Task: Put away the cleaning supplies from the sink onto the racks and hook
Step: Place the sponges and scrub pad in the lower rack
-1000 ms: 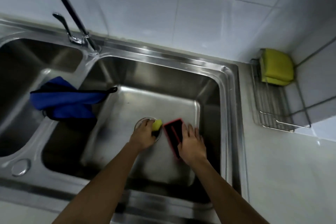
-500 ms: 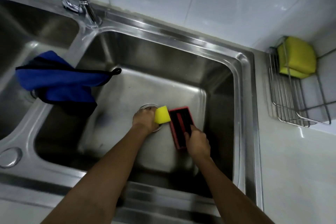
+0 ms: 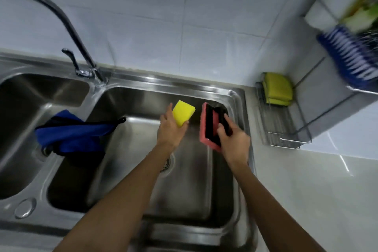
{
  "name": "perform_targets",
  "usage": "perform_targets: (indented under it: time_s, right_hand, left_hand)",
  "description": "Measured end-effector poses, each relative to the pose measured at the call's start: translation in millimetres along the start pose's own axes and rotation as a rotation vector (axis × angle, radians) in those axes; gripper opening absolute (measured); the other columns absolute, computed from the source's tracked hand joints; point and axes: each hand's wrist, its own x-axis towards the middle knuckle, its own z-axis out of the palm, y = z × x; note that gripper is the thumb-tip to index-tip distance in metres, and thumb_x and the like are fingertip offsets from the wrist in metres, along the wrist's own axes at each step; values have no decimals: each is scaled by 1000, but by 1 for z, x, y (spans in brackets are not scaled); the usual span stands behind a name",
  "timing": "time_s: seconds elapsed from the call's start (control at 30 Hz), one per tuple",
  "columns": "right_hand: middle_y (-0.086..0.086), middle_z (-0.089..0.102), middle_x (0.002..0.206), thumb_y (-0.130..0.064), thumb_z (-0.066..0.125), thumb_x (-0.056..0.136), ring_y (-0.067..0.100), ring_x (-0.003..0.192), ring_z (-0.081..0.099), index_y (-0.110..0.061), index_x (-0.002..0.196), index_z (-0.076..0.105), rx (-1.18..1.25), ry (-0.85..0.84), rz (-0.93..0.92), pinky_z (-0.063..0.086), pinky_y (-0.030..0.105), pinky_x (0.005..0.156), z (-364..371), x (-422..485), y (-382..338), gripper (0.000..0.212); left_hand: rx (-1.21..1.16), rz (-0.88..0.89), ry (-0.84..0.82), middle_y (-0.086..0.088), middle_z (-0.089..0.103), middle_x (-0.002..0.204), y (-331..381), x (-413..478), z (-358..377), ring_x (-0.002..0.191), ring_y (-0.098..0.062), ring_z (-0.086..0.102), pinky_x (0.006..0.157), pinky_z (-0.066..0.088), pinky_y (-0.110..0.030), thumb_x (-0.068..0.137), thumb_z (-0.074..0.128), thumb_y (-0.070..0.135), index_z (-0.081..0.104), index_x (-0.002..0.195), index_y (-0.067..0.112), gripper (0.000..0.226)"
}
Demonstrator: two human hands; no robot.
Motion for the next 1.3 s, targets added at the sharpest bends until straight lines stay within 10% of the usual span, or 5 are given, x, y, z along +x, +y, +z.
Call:
perform_targets:
  time_s: [0.3, 0.67, 0.77, 1.0, 1.3]
  right_hand:
    - [15, 75, 96, -31, 53, 86, 31, 87, 68, -33, 118, 65, 37, 295, 17, 54, 35, 75, -140, 48, 30, 34]
    - [18, 70, 95, -39, 52, 87, 39, 88, 64, -36, 116, 63, -318, 133, 67, 48, 35, 70, -160, 69, 66, 32]
    - [17, 70, 95, -39, 51, 89, 38, 89, 65, -31, 116, 62, -415, 100, 20, 47, 34, 67, -151, 78, 69, 30]
    - [13, 67, 104, -39, 43, 95, 34, 91, 67, -29, 139, 41, -558, 38, -75, 53, 37, 69, -130, 92, 83, 45]
    - [15, 69, 101, -27, 48, 91, 35, 85, 66, -24, 134, 53, -293, 186, -101, 54, 38, 67, -118, 77, 95, 43]
  left_hand:
    - [-244, 180, -302, -15, 52, 89, 138, -7, 41, 62, -22, 48, 54, 42, -27, 91, 54, 8, 43, 93, 19, 15]
    - [-613, -83, -332, -7, 55, 98, 226, 13, 109, 74, -18, 52, 69, 51, -31, 90, 61, 25, 50, 85, 25, 13]
    - [-522, -98, -250, -7, 56, 99, 235, 26, 130, 86, -23, 54, 88, 53, -38, 86, 64, 28, 51, 94, 22, 17]
    - [-299, 20, -149, -12, 64, 113, 251, 41, 168, 101, -28, 61, 78, 48, -27, 85, 61, 31, 55, 108, 17, 28]
    - [-232, 110, -70, -18, 52, 133, 257, 45, 203, 122, -35, 50, 107, 42, -43, 91, 51, 7, 51, 126, 6, 35]
